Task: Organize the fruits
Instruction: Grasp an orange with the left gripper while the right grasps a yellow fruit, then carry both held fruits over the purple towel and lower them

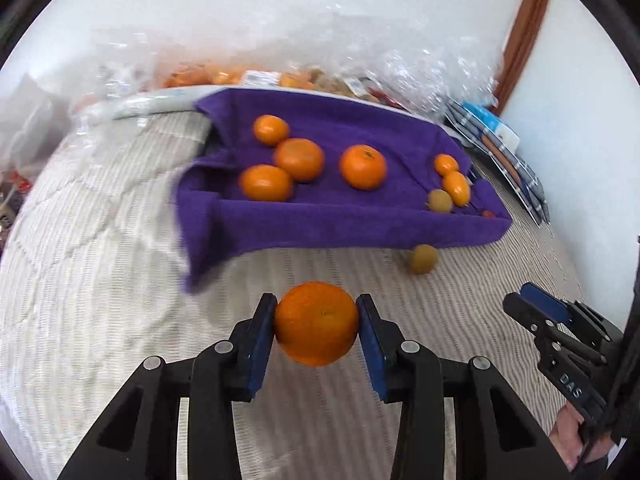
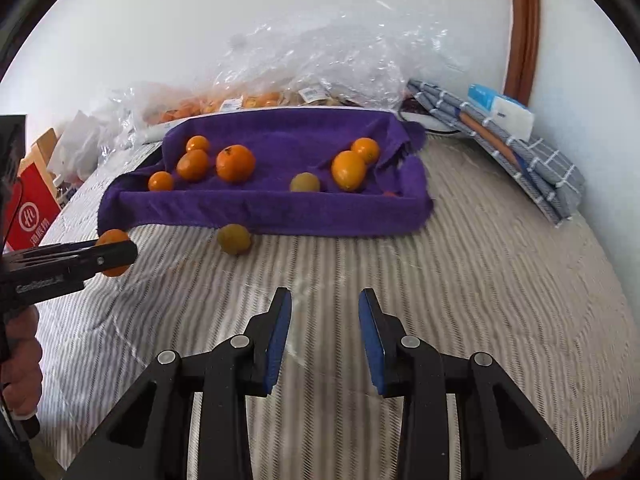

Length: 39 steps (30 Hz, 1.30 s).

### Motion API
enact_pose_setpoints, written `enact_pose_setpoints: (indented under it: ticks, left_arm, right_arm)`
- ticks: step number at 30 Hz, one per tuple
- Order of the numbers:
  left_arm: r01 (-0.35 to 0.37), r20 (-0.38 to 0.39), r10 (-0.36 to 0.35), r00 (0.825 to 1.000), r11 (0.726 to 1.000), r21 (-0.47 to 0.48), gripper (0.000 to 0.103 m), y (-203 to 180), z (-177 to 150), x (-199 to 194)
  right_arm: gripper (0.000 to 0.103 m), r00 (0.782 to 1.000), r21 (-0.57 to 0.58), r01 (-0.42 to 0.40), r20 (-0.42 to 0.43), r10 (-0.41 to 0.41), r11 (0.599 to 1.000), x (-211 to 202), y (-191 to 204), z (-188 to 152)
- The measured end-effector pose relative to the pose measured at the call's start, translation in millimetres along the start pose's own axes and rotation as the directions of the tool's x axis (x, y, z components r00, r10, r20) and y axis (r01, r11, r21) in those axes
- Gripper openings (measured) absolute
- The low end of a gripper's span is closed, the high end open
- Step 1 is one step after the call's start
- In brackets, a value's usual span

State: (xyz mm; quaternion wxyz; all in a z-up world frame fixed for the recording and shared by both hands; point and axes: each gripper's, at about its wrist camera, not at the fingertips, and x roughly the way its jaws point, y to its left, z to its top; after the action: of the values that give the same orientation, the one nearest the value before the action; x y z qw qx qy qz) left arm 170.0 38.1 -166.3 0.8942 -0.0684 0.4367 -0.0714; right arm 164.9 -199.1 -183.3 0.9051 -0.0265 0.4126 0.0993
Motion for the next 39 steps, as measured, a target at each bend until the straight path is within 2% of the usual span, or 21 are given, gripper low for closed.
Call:
enact_pose_setpoints:
  ticks: [4,14,25,29,30,31,36,39]
  left_arm:
    - [-0.020,0.031,0.021,0.999,0.999,-0.025,0.039,21.7,2.0,-11.5]
    - [-0.028,0.034,0.031,0.999,0.997,-0.073,0.039,54.7,6.4,-9.4]
    - [-0.030,0.011,0.032,0.999,0.996,-0.087,0.039,67.8,5.2,0.2]
    - [-0.033,0.011,0.034,0.999,0.994,-0.100,0.039,70.0,5.1,1.4]
    - [-0.037,0.006,0.038,0.999,0.994,-0.104,0.039,70.2,4.8,1.7]
    - [-0.039,0.003,0.039,0.999,0.994,-0.105,0.039,70.8,5.0,1.5]
    - [-0.051,0.012,0.053,0.999,0.994,-0.094,0.038,65.5,4.9,-7.9]
    - [-0.035,0.021,0.038,0.999,0.994,-0.101,0.039,58.3,4.3,-17.6]
  right_arm:
    - [0.035,1.000,-0.016,-0.023,-0.006,0.023,1.000,12.1,18.3,8.8]
    - [0.035,0.998,-0.039,-0.045,-0.040,0.043,0.998,44.9,53.4,21.8]
    - [0.035,0.998,-0.039,-0.032,-0.059,0.030,0.999,67.6,61.7,30.7]
    - [0.035,0.997,-0.024,-0.052,-0.057,0.050,0.998,73.6,64.0,37.3]
    - [0.035,0.997,-0.025,-0.053,-0.057,0.051,0.998,74.4,64.6,38.0]
    - [0.026,0.997,-0.029,-0.052,-0.056,0.051,0.998,75.1,65.9,38.7]
    - [0.026,0.995,0.005,-0.087,-0.049,0.087,0.996,69.6,61.4,36.3]
    - [0.026,0.995,0.012,-0.085,-0.049,0.085,0.996,60.7,56.3,32.1]
